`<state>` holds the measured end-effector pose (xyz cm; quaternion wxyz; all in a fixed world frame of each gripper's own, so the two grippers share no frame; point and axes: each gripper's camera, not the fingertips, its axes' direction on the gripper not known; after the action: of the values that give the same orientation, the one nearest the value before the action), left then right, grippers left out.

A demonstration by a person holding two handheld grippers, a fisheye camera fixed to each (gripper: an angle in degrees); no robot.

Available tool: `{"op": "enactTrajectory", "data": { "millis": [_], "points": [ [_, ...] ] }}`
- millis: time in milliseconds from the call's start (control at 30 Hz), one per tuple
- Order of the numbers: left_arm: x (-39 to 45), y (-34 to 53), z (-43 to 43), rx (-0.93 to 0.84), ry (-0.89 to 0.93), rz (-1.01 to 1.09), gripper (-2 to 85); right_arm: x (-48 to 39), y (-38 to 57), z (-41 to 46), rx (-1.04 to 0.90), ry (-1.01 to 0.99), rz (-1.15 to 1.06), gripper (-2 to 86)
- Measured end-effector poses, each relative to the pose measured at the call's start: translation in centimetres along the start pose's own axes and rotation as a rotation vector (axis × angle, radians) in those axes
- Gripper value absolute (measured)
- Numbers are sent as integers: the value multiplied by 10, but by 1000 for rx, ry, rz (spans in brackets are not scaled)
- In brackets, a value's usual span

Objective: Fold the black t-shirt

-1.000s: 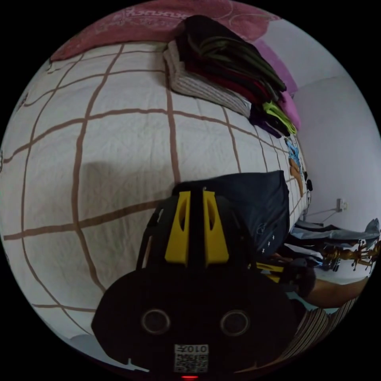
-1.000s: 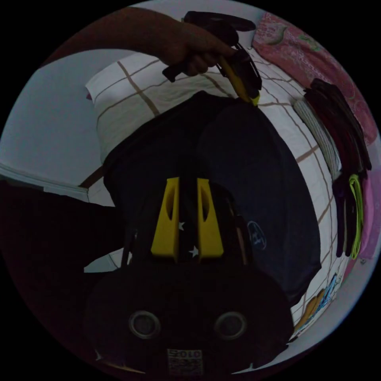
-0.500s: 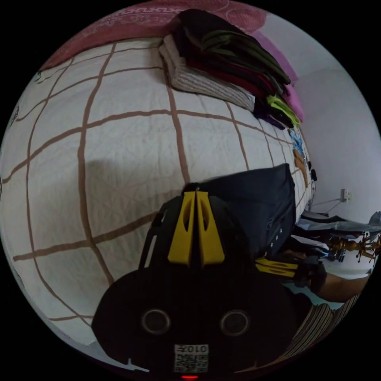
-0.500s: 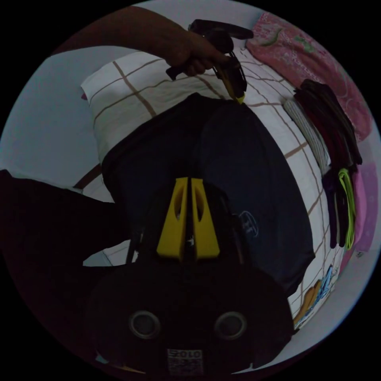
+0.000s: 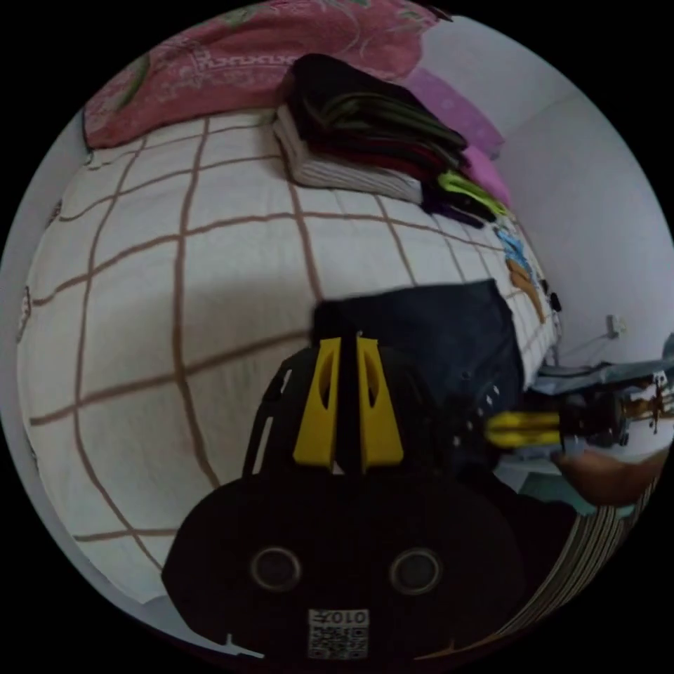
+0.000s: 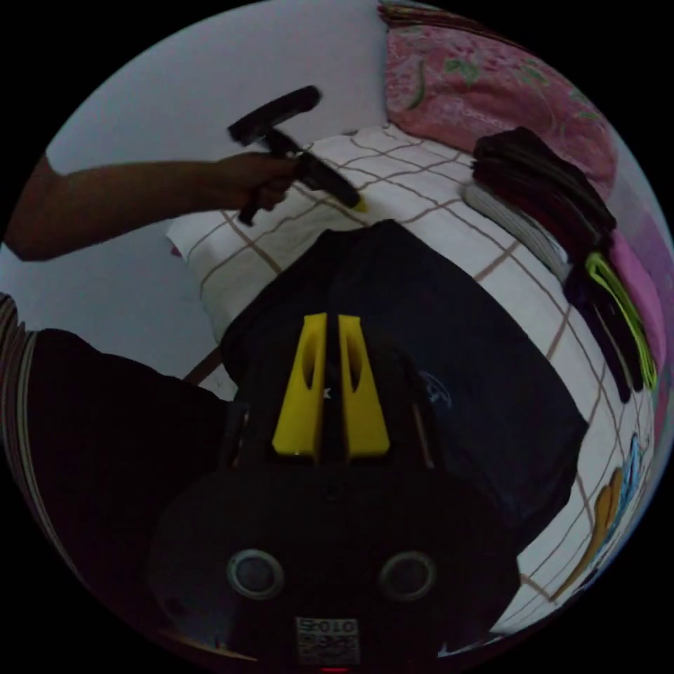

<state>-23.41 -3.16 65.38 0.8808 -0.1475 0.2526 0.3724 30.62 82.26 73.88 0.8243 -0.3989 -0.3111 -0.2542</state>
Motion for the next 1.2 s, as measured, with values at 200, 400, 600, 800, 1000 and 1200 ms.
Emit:
{"op": "enactTrajectory", "data": {
  "millis": [200,400,600,800,1000,1200],
  "points": [
    [71,53,25,-43,-100,260,63,59,69,-34,-79,225,248,44],
    [111,47,49,-98,-82,429,72,130,96,-64,-130,312,449,44],
    [112,48,69,-192,-110,428,76,173,108,-63,-256,308,460,45],
    [121,45,47,-138,-140,457,79,202,126,-93,-272,280,450,36],
    [116,36,63,-221,-127,437,81,235,137,-153,-166,287,472,26],
    [89,37,42,-121,4,231,90,278,150,-188,-265,142,391,31]
  ]
}}
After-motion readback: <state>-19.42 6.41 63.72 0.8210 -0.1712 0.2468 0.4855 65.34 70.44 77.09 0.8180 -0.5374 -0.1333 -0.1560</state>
